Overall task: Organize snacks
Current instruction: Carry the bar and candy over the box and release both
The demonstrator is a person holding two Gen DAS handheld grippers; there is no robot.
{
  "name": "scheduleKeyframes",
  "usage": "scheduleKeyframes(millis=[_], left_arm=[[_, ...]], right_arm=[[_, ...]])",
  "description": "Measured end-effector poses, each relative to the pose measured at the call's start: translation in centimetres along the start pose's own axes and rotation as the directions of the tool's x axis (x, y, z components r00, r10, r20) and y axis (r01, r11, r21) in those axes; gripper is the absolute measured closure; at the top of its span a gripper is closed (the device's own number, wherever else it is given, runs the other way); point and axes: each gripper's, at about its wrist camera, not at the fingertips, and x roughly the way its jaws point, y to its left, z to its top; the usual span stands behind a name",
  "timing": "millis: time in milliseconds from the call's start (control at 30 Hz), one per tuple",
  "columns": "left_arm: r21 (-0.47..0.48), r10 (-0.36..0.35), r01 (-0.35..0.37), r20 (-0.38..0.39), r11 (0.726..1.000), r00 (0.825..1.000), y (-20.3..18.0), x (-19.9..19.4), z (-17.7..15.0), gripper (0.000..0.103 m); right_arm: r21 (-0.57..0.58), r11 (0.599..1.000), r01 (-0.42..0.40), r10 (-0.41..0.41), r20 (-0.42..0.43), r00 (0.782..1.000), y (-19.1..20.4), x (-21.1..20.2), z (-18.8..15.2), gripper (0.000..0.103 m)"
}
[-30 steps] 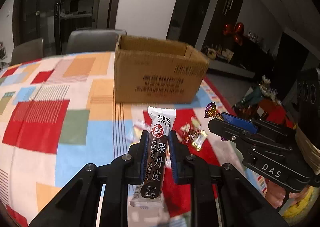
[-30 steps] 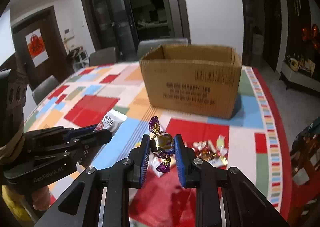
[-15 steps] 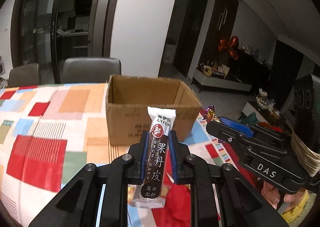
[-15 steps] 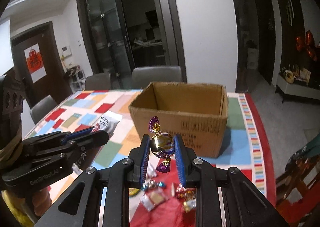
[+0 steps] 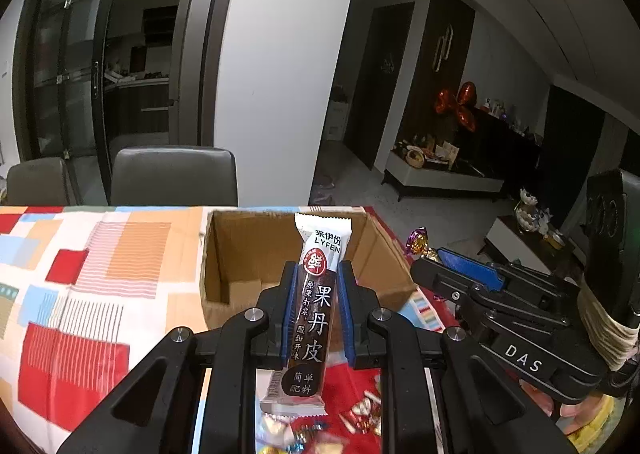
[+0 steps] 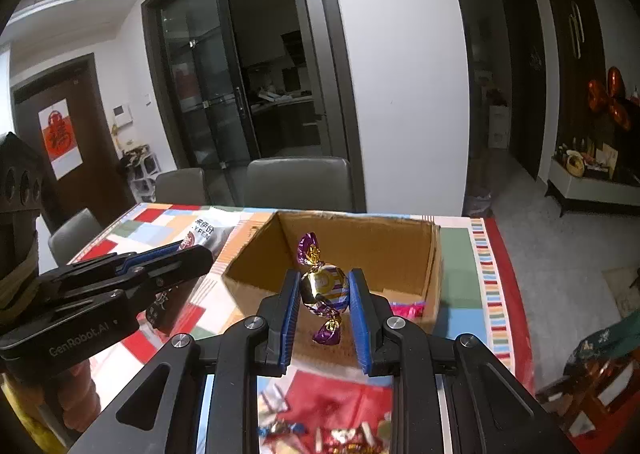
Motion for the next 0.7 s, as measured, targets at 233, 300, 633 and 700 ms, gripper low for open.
scheduleKeyframes(millis=[233,300,633,700], left_arm=[[-0.012,-0.007,0.007,-0.027,1.0,1.0,1.4,3.9,2.6,0.083],[-0.008,-0.004,0.004,-0.038,1.0,0.999,1.7,5.1,3.2,0.083],[0.016,0.07,-0.069,-0.104,0.998,0.992,1.9,10.5,4.4,0.081],[0.034,0.13,-0.127,-0.1,0.991,0.986,1.9,11.0,4.2,0.06]], right_arm=[[0.005,1.0,0.022,-0.022,-0.023,0.999,-1.3,2.6,2.2,0.077],[-0.004,0.999,0.033,-0.033,-0.036,0.999,-1.6,3.4,2.7,0.077],[0.004,0.998,0.055,-0.054,-0.095,0.994,-2.4,6.5,3.5,0.077],[0.015,0.997,0.081,-0.079,-0.099,0.992,-2.8,6.9,3.5,0.073]])
